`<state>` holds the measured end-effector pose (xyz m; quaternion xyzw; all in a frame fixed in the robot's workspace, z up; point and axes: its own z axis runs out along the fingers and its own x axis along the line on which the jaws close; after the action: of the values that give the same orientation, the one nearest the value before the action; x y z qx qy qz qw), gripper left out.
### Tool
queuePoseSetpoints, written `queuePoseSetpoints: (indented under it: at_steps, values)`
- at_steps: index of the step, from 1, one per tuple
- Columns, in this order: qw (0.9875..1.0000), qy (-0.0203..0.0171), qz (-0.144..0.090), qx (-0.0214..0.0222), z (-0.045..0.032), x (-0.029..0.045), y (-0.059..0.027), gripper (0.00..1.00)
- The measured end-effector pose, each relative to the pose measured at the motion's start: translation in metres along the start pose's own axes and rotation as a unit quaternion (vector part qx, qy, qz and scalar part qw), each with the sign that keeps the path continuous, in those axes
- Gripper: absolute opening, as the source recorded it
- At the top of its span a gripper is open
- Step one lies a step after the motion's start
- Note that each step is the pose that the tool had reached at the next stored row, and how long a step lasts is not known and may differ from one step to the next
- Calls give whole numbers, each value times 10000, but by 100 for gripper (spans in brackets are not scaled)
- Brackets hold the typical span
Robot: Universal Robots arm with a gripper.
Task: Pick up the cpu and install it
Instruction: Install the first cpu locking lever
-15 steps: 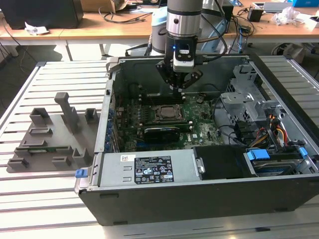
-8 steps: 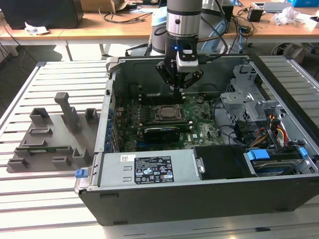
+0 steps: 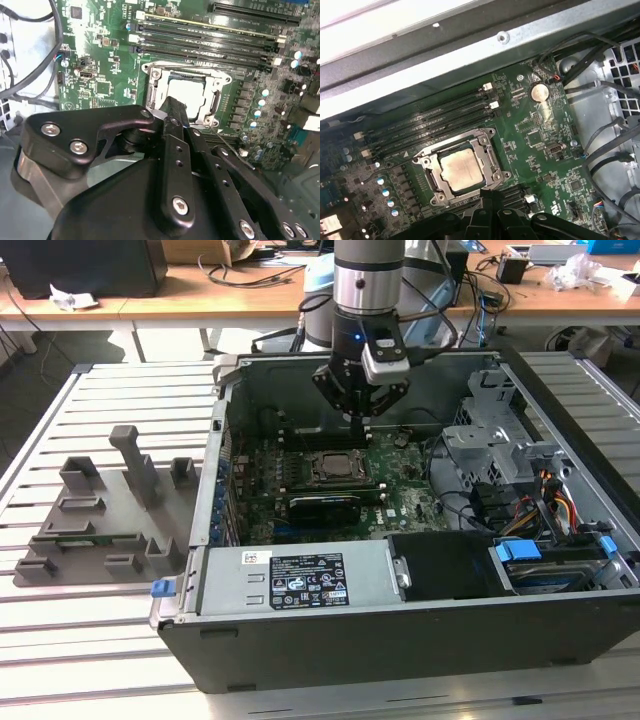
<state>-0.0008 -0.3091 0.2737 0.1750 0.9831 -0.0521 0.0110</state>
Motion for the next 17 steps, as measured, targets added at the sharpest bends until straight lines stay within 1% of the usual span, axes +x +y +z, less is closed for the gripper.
queuePoseSetpoints:
  at_steps: [4,6,7,10,11,13,14,15,16,17]
  values:
    - [9997,-26,-260,-10,0,0,0,11]
    - [9991,-42,-426,-17,0,0,0,11]
    - [9985,-55,-552,-22,0,0,0,11]
    - [9961,-87,-877,-35,0,0,0,11]
    - [9945,-103,-1041,-41,0,0,0,11]
    - [9907,-135,-1356,-54,0,0,0,11]
    - [9885,-149,-1502,-60,0,0,0,11]
    - [9877,-154,-1556,-63,1,0,1,11]
    - [9877,-154,-1555,-64,0,-1,0,11]
    - [9876,-126,-1552,-197,-1,-1,-2,11]
